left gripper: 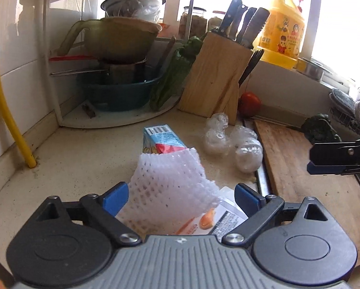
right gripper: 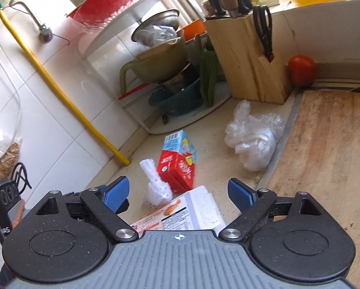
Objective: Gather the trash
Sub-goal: 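Grasp the white foam net with the left gripper while the right gripper approaches the plastic bags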
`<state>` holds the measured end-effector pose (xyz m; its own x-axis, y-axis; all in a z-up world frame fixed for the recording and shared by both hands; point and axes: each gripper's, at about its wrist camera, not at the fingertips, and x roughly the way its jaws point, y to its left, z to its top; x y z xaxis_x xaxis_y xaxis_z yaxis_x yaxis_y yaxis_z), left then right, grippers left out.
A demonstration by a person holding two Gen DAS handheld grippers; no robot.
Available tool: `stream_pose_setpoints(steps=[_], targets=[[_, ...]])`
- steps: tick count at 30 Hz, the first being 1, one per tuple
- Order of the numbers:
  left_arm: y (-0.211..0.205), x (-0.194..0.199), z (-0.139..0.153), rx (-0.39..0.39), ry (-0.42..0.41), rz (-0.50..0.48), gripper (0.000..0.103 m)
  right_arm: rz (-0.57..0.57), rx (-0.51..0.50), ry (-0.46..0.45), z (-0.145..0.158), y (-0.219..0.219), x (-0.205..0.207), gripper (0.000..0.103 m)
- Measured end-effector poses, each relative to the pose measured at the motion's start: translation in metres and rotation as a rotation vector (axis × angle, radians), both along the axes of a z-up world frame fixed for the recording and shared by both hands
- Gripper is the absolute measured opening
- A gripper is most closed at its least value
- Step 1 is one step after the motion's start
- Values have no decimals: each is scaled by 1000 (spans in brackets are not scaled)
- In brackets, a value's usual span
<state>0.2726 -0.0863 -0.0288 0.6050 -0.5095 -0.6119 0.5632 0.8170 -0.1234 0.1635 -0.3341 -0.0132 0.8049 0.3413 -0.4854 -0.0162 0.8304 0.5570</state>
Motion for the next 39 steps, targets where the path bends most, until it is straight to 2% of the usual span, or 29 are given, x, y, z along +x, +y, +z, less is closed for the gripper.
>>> stream_pose_setpoints(steps=[4, 8, 11, 12, 13, 14, 16, 20, 27, 32, 39], targets=[[-1, 28, -20, 23, 1, -12, 93, -39, -9, 43, -6, 0, 7, 93], [-2, 51, -37, -16, 64, -68, 94, -50, -41, 65, -5, 5, 20, 93], [0, 65, -48, -41, 89, -64, 92, -55, -66, 79, -4, 8, 33, 94], [3, 68, -49, -69, 99, -59, 89, -56, -73, 86, -5, 9, 39, 94], [6, 73, -51, -96, 120, -54, 78, -55, -83, 93, -5, 9, 45, 94], [9, 77, -52, -122, 153, -57, 59, -51, -98, 101, -7, 10, 53, 95], [16, 86, -55, -169, 227, -66, 43, -49, -132, 125, -10, 12, 68, 95], [32, 88, -52, -228, 262, -50, 33, -43, -185, 172, -19, 14, 100, 95], [66, 88, -27, -361, 285, -36, 30, -91, -249, 197, -25, 7, 121, 95], [72, 87, -14, -388, 260, -29, 28, -114, -288, 211, -31, -1, 133, 95], [69, 89, -15, -425, 287, -37, 28, -124, -388, 178, -26, 0, 143, 98]])
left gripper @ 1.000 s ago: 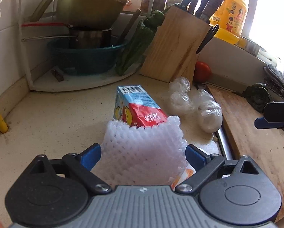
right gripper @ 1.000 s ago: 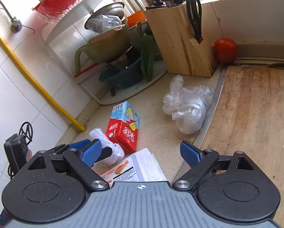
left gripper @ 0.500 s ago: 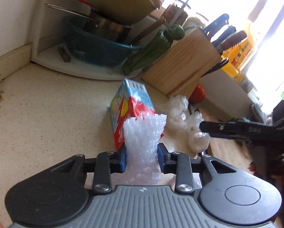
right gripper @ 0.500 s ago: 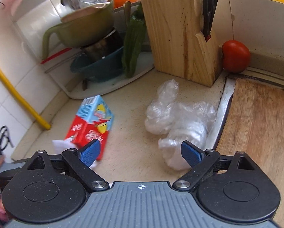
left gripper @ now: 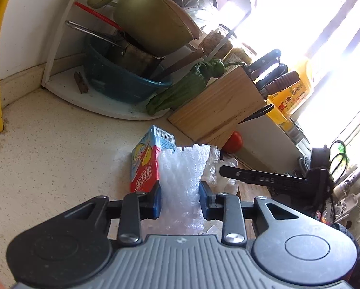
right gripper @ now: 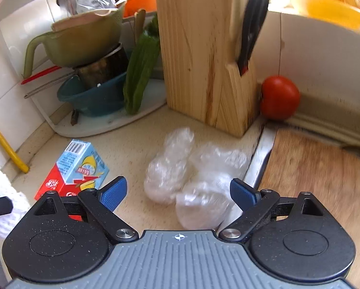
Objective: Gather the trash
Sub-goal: 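Close the right gripper on the clear plastic bags while the left gripper holds the foam net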
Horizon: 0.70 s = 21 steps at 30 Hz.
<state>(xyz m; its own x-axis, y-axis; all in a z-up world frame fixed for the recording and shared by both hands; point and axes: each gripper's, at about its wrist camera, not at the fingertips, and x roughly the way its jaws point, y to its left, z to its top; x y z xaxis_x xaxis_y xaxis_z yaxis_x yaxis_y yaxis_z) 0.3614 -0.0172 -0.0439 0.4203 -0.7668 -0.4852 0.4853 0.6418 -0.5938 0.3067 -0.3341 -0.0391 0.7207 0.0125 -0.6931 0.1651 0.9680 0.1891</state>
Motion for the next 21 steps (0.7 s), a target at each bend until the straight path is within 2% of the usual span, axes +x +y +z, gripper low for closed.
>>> stream_pose_setpoints(steps=[3, 7, 11, 15, 17, 21], targets=[[-2, 1, -2, 2, 7, -1, 28, 13, -62, 40, -9, 0, 16, 99], [-3, 4, -4, 8, 14, 1, 28, 3, -48, 83, -22, -2, 28, 98], [-5, 6, -8, 9, 30, -1, 28, 11, -38, 122, -33, 0, 31, 90], [-6, 5, -7, 11, 27, 1, 28, 14, -11, 123, -36, -1, 30, 85], [-5, 5, -7, 8, 27, 2, 28, 21, 4, 119, -35, -1, 30, 74], [-2, 4, -6, 1, 24, 7, 28, 26, 35, 125, -34, -2, 29, 69]])
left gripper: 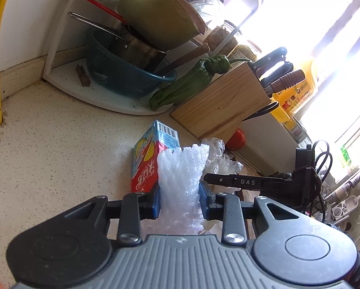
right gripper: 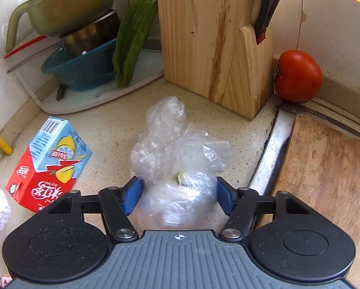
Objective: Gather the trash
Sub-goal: 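Close the right gripper on the clear plastic bags while the left gripper holds the foam net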
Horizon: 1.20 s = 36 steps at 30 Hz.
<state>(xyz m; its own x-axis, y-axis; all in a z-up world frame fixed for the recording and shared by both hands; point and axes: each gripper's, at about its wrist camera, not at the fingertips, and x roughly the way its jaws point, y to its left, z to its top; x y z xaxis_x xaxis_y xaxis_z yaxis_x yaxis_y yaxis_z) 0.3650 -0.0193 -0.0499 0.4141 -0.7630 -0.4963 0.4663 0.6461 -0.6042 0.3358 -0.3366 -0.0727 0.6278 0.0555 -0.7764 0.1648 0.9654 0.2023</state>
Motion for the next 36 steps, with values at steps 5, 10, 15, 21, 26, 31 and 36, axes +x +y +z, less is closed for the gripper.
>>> stream_pose_setpoints(steps=[5, 10, 15, 21, 26, 31, 36], targets=[[2, -2, 1, -3, -2, -3, 28, -19, 91, 6, 3, -5, -7, 69], [2, -3, 0, 2, -5, -8, 28, -27, 106, 2, 5, -4, -13, 71], [3, -3, -1, 0, 2, 3, 28, -31, 119, -8, 9, -5, -20, 83], [6, -4, 7, -21, -28, -7, 28, -46, 145, -24, 11, -10, -22, 68], [10, 0, 9, -33, -31, 6, 28, -54, 166, -32, 13, -13, -22, 61], [10, 3, 13, -43, -30, 8, 28, -58, 185, -35, 13, -16, -22, 60], [5, 5, 18, -46, -52, -4, 28, -59, 199, -55, 19, -17, -24, 59]])
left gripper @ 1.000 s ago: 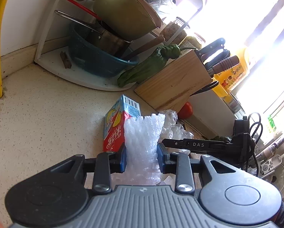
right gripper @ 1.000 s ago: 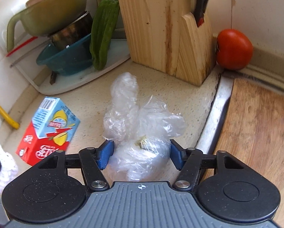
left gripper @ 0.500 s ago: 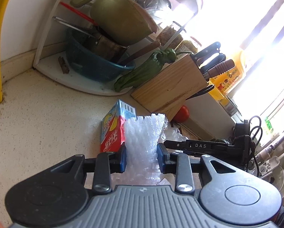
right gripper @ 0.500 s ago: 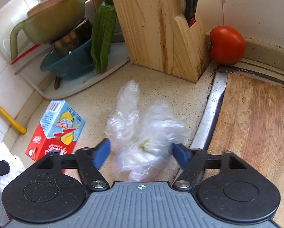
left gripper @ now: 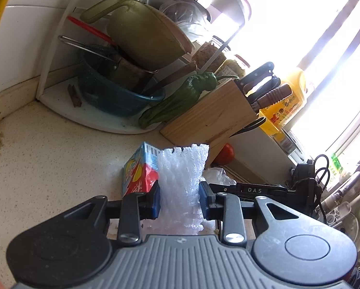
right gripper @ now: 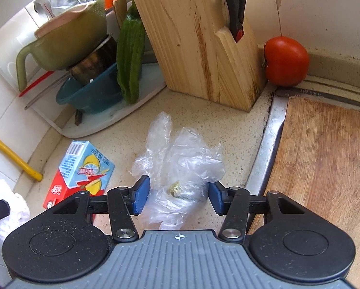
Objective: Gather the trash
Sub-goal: 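Close the right gripper on the clear plastic bags while the left gripper holds the foam net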
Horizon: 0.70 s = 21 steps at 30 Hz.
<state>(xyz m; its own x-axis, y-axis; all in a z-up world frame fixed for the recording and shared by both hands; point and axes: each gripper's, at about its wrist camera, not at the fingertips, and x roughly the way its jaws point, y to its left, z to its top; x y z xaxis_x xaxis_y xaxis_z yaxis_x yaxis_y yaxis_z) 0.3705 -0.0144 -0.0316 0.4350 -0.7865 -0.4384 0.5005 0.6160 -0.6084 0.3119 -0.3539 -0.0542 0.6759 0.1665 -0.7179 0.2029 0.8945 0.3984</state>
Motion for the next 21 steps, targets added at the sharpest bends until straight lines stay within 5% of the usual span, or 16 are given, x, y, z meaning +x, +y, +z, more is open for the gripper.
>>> stream_pose_setpoints(steps=[12, 14, 15, 16, 17, 21], targets=[[1, -2, -1, -9, 18, -3, 28, -40, 53, -12, 5, -12, -4, 60], [1, -3, -1, -11, 15, -6, 29, -55, 51, 14, 1, -14, 4, 68], [1, -3, -1, -11, 14, -6, 29, -68, 46, 30, -1, -14, 9, 76], [2, -3, -1, -10, 15, -5, 29, -72, 38, 39, -2, -12, 13, 94], [2, -3, -1, -10, 17, -4, 29, -67, 26, 35, -2, -8, 17, 100], [4, -2, -4, -13, 30, 1, 29, 0, -54, 44, -1, 14, 38, 103]])
